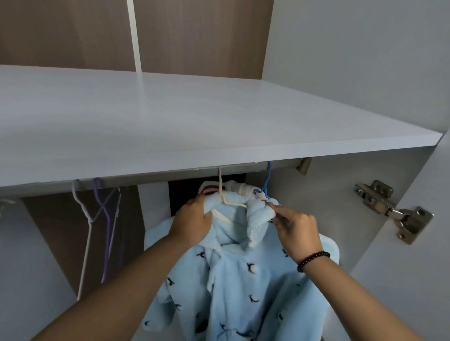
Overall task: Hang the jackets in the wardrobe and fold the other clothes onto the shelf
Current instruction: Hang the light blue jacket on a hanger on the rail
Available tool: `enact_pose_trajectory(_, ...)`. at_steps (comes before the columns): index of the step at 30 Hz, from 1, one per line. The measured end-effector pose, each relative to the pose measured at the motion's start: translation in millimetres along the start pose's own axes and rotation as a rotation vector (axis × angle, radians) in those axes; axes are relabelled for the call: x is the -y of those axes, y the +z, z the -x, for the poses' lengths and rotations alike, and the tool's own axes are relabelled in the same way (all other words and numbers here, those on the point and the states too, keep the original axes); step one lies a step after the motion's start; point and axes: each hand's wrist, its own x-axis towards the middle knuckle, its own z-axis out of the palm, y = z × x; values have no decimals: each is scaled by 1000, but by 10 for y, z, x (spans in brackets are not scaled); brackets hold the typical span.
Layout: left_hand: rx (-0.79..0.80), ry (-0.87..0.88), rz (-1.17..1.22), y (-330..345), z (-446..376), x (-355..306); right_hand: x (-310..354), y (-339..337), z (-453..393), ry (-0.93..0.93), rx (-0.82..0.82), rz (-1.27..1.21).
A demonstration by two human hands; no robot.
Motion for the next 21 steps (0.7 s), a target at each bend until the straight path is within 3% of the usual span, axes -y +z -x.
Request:
enact_pose_trajectory(6,14,-39,61,11,76,-107,261,113,-216,-56,22,-39)
enact_pose_trajectory(12,25,31,-21,-116,99,53,396,181,-309,-136,240,4)
enact_pose_trajectory(18,76,-227,-187,-307,301,795,251,209,-114,-108,241,-30)
enact_pose_trajectory(21,72,-274,-145,-360,368,963,238,206,-60,-128,131,-54)
